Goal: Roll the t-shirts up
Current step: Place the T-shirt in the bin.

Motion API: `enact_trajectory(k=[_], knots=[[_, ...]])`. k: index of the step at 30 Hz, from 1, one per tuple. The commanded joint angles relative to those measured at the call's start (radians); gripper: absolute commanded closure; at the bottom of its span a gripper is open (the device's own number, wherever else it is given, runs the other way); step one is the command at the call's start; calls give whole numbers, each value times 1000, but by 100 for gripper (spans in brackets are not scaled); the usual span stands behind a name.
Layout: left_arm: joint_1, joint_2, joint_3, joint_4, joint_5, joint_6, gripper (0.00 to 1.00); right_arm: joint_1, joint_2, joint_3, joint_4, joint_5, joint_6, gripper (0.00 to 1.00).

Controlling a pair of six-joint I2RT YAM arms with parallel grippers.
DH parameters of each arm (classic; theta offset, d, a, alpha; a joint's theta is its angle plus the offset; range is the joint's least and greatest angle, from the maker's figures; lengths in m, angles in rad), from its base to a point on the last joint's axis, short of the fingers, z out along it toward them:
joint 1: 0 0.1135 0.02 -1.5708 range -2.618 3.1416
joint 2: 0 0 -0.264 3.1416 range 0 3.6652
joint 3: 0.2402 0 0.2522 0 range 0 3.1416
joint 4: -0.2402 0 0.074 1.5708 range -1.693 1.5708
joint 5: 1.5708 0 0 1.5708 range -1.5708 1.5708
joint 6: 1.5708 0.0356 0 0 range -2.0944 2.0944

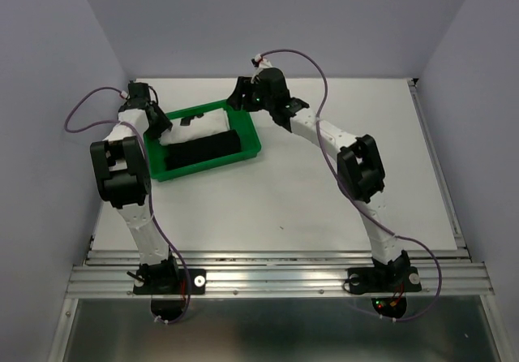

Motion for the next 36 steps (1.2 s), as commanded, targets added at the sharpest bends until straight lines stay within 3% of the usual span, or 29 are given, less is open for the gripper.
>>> enact_trajectory(k=[1,9,17,20,25,27,28,36], knots=[[-4,11,14,21,73,1,51,21,-133,-105,84,28,-10,37],[-24,28,18,43,122,-18,54,21,-276,-331,126,53,-4,37],[-32,16,29,37,128,-21,53,21,-340,-442,127,71,8,35],[-32,10,35,14,93,-15,49,21,-374,-471,118,89,10,29],[-32,-48,46,-32,-5,16,25,21,-445,-497,45,157,-8,14],[-32,-96,49,-49,-33,22,20,21,-486,-507,-37,240,-18,6],[-32,-111,50,-54,-69,30,19,21,-521,-514,-54,284,-22,0],[-38,-351,-4,-92,-93,45,19,21,-707,-650,-296,568,-24,0]])
